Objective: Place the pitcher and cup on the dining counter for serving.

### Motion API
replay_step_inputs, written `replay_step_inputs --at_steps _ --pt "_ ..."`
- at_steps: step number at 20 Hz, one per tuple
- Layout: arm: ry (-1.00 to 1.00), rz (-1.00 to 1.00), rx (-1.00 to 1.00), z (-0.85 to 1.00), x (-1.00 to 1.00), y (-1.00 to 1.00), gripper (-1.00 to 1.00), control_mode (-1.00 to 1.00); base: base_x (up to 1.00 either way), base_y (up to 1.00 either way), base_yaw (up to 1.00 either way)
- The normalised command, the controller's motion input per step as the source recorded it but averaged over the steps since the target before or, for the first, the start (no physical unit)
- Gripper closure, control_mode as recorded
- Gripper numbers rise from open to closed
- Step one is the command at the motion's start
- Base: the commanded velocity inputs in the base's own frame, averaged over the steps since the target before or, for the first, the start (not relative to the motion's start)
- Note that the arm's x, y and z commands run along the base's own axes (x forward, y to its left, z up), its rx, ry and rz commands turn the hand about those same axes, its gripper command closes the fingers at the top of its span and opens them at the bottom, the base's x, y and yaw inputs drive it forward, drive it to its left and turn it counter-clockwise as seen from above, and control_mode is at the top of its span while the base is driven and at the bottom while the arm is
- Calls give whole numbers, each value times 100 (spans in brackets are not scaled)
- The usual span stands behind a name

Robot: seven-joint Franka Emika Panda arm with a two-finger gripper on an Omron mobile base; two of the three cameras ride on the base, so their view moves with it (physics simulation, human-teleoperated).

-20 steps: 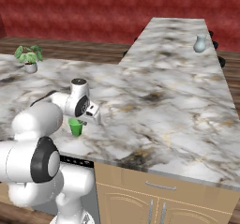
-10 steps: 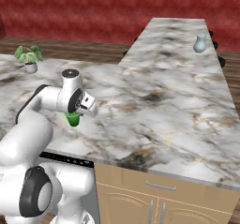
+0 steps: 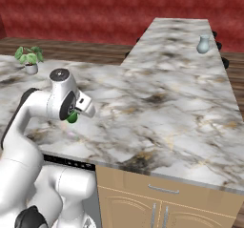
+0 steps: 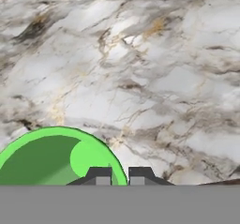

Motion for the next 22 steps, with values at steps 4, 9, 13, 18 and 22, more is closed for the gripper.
replay_step_inputs --at_steps 4,9,13,18,22 --pt "-4 0 0 0 -14 0 100 100 -49 -3 0" --pt "0 0 0 0 0 0 100 100 -79 -51 0" --pt "0 0 0 0 0 0 100 100 -76 -87 0" --pt "0 0 0 0 0 0 100 100 -50 -100 0" --pt "0 0 0 0 0 0 100 100 -16 -100 -3"
